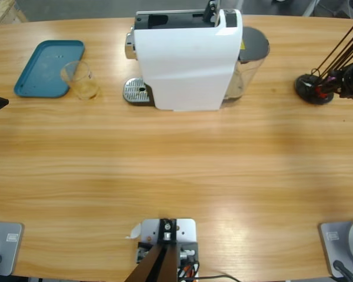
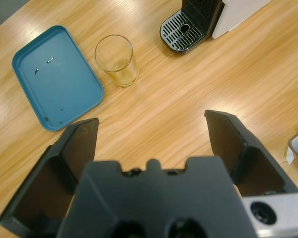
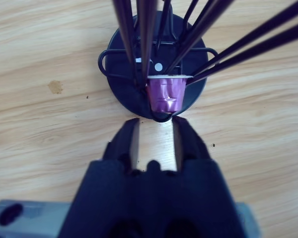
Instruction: Pour coffee
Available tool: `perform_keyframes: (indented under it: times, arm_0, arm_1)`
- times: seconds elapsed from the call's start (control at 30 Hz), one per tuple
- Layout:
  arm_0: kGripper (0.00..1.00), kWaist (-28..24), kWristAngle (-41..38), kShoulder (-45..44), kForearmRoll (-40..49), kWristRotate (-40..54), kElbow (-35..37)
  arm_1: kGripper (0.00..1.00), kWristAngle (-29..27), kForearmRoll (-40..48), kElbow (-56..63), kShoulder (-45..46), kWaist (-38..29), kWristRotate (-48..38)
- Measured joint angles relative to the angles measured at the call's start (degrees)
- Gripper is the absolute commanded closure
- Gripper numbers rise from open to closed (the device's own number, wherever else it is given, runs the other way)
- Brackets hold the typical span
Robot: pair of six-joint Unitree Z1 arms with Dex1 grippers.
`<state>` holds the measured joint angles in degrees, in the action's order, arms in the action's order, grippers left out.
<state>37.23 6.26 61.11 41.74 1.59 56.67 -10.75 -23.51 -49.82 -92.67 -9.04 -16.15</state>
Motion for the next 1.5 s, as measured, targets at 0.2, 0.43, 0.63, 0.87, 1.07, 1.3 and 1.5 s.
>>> perform_keyframes:
  times: [0.2,0.43,0.63,0.87,1.07,1.3,1.5]
  arm_0:
    - [0.082,0.00,0.00,0.00,-0.01,0.00,0.00]
    - [0.082,0.00,0.00,-0.01,-0.01,0.00,-0.01]
    - [0.082,0.00,0.00,-0.28,-0.31,0.00,-0.03]
    - [0.082,0.00,0.00,-2.58,-0.69,-0.07,-0.44]
    - [0.082,0.00,-0.23,-4.27,-0.69,-0.07,-0.47]
    - [0.082,0.00,-0.70,-5.33,-0.83,-0.07,-0.73]
    - [0.082,0.00,-0.91,-5.88,-0.92,-0.07,-1.19]
  arm_1:
    - [1.000,0.00,0.00,0.00,0.00,0.00,-0.04]
    - [0.036,-0.14,0.00,0.03,0.02,0.00,-0.11]
    - [0.009,-2.01,0.88,0.86,1.27,-1.85,-1.12]
    - [0.011,-6.43,8.29,9.08,10.73,-8.87,-3.84]
    - [0.028,-9.88,10.08,11.93,14.85,-11.60,-10.13]
    - [0.207,-12.40,14.80,14.59,12.02,-13.89,-15.16]
    - [0.204,-12.57,16.44,15.10,8.54,-14.04,-15.38]
